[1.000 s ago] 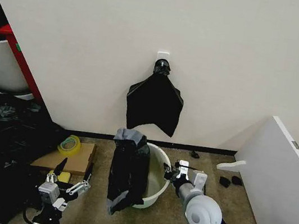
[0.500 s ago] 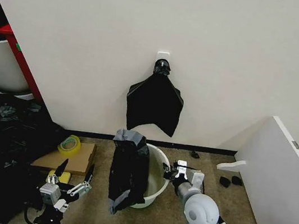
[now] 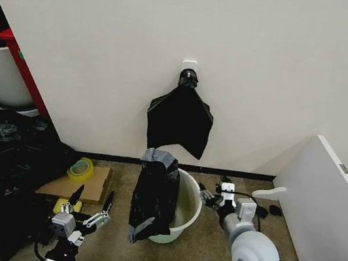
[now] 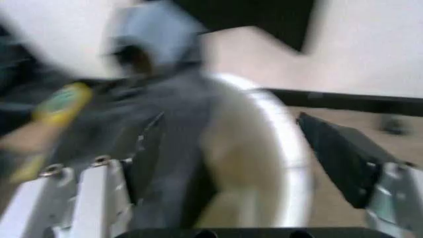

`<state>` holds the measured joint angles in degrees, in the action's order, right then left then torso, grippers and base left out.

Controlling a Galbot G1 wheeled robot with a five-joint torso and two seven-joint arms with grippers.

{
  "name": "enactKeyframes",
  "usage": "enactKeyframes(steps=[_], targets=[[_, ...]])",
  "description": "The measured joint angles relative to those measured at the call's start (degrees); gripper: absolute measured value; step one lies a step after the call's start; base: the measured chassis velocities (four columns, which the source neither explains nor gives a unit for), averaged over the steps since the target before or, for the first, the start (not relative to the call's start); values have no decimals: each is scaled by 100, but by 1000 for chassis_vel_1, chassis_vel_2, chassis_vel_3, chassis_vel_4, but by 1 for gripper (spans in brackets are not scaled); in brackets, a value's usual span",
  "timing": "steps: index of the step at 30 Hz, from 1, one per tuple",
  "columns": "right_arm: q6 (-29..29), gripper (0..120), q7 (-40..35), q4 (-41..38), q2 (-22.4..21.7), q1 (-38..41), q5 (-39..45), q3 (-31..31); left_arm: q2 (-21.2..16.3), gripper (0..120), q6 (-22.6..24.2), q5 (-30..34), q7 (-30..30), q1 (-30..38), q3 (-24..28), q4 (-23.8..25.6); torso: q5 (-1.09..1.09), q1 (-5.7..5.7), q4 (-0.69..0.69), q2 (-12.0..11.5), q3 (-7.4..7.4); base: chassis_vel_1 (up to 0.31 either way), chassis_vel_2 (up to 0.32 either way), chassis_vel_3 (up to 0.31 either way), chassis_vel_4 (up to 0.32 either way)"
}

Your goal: Place the garbage bag over the trash bin.

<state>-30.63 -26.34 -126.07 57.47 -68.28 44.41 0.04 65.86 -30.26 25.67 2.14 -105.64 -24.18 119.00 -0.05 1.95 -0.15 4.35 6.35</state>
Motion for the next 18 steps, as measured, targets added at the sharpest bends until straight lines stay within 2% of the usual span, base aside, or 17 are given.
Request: enactKeyframes(steps=[2,5,9,15,17,18], targets=[[-72,80,17,-27,35,30,14,-65,0,100,3,-2,2,1,2,-2,-1,0,0,0,0,0,0,0,0],[-499,95,30,55,396,395,-78,-580,-1,100,14,-28,31,4,-10,-38,1,0,2,0,0,0,0,0,0],[-763,100,-157,387,652,667,-421,-960,0,100,15,-25,50,-1,-45,-61,2,0,2,0,1,0,0,0,0],[-927,93,-225,639,750,689,-721,-1212,28,100,17,-21,53,42,-13,-119,1,0,1,0,1,0,0,0,0],[-925,85,-229,799,819,681,-944,-1257,39,100,34,-22,53,87,44,-140,2,0,0,0,1,0,0,0,0],[-925,85,-229,799,819,681,-944,-1257,39,100,34,-22,53,87,44,-140,2,0,0,0,1,0,0,0,0]])
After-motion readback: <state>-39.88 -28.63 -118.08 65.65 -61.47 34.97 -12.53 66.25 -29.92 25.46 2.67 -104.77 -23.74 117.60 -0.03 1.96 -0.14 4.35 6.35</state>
